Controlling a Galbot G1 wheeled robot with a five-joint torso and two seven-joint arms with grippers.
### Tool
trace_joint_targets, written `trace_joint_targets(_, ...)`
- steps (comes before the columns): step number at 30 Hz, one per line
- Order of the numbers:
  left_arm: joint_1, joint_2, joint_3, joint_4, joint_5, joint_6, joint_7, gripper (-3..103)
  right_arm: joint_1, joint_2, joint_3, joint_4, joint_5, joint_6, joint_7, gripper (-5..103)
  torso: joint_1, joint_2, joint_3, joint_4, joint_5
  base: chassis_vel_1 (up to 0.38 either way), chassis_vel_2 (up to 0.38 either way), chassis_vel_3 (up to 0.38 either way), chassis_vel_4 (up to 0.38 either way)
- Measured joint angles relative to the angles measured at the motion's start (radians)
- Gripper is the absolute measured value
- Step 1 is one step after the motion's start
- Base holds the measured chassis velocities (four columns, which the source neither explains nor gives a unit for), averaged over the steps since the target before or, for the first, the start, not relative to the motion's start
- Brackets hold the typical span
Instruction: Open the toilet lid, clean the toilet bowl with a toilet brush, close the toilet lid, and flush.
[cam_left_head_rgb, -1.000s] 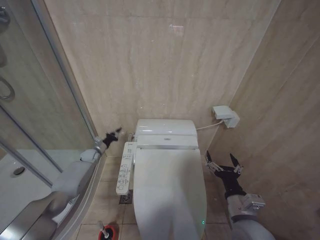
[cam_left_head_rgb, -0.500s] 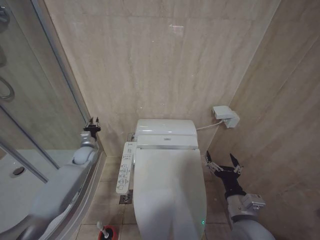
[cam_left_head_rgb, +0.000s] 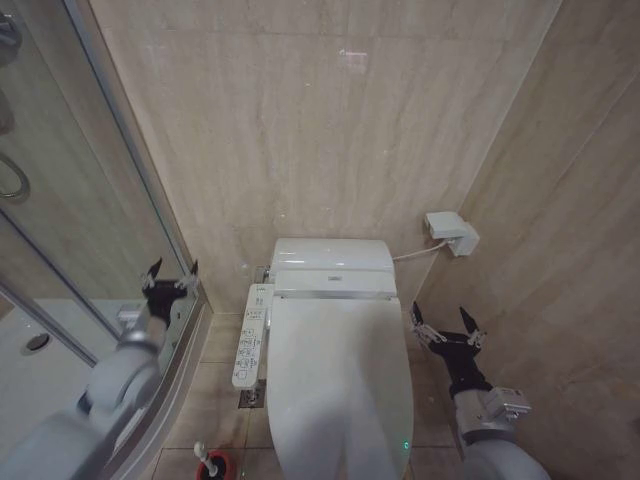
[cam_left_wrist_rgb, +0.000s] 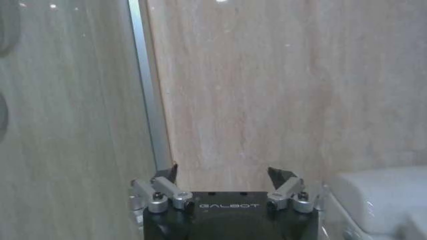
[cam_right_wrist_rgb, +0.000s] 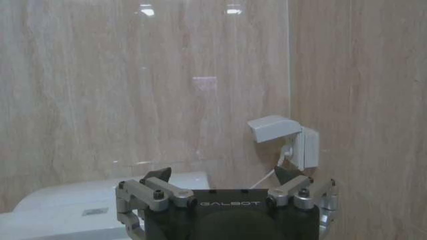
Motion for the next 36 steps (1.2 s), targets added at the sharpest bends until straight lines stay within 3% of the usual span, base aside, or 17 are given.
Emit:
trace_joint_targets(1, 0.000, 0.000, 0.000, 0.000, 0.000, 0.000, 0.000, 71, 0.000, 0.000, 0.000, 0.000, 0.000, 0.000, 0.000, 100, 0.000, 0.000, 0.000, 0.0000, 0.0000, 0.000, 0.000, 0.000, 0.000)
trace_joint_targets(2, 0.059, -0.010, -0.043, -0.041, 0.014, 0.005, 0.011, 97, 0.000, 0.000, 0.000, 0.000, 0.000, 0.000, 0.000, 100, 0.000, 0.000, 0.000, 0.0001, -0.0003, 0.000, 0.000, 0.000, 0.000)
trace_joint_targets(5, 0.202, -0.047, -0.192, -0.186, 0.012, 0.036, 0.042, 97, 0.000, 0.000, 0.000, 0.000, 0.000, 0.000, 0.000, 100, 0.000, 0.000, 0.000, -0.0003, 0.0003, 0.000, 0.000, 0.000, 0.000)
trace_joint_targets(6, 0.202, -0.047, -0.192, -0.186, 0.012, 0.036, 0.042, 97, 0.000, 0.000, 0.000, 0.000, 0.000, 0.000, 0.000, 100, 0.000, 0.000, 0.000, -0.0003, 0.0003, 0.000, 0.000, 0.000, 0.000)
trace_joint_targets(9, 0.348, -0.107, -0.311, -0.340, 0.005, 0.059, 0.077, 100, 0.000, 0.000, 0.000, 0.000, 0.000, 0.000, 0.000, 100, 0.000, 0.000, 0.000, -0.0002, 0.0005, 0.000, 0.000, 0.000, 0.000)
trace_joint_targets(14, 0.474, -0.186, -0.374, -0.435, 0.050, 0.051, 0.131, 100, 0.000, 0.000, 0.000, 0.000, 0.000, 0.000, 0.000, 100, 0.000, 0.000, 0.000, -0.0002, 0.0000, 0.000, 0.000, 0.000, 0.000)
trace_joint_targets(20, 0.552, -0.293, -0.395, -0.465, 0.102, 0.023, 0.161, 100, 0.000, 0.000, 0.000, 0.000, 0.000, 0.000, 0.000, 100, 0.000, 0.000, 0.000, -0.0003, 0.0000, 0.000, 0.000, 0.000, 0.000)
trace_joint_targets(23, 0.593, -0.347, -0.379, -0.464, 0.146, -0.008, 0.227, 100, 0.000, 0.000, 0.000, 0.000, 0.000, 0.000, 0.000, 100, 0.000, 0.000, 0.000, 0.0004, 0.0000, 0.000, 0.000, 0.000, 0.000)
trace_joint_targets(24, 0.593, -0.347, -0.379, -0.464, 0.146, -0.008, 0.227, 100, 0.000, 0.000, 0.000, 0.000, 0.000, 0.000, 0.000, 100, 0.000, 0.000, 0.000, 0.0004, 0.0000, 0.000, 0.000, 0.000, 0.000)
trace_joint_targets(26, 0.581, -0.355, -0.358, -0.462, 0.178, -0.038, 0.304, 100, 0.000, 0.000, 0.000, 0.000, 0.000, 0.000, 0.000, 100, 0.000, 0.000, 0.000, -0.0006, 0.0000, 0.000, 0.000, 0.000, 0.000)
trace_joint_targets(28, 0.576, -0.370, -0.328, -0.447, 0.201, -0.093, 0.338, 100, 0.000, 0.000, 0.000, 0.000, 0.000, 0.000, 0.000, 100, 0.000, 0.000, 0.000, -0.0004, 0.0002, 0.000, 0.000, 0.000, 0.000)
trace_joint_targets(36, 0.592, -0.408, -0.279, -0.439, 0.249, -0.165, 0.360, 100, 0.000, 0.000, 0.000, 0.000, 0.000, 0.000, 0.000, 100, 0.000, 0.000, 0.000, 0.0000, 0.0000, 0.000, 0.000, 0.000, 0.000)
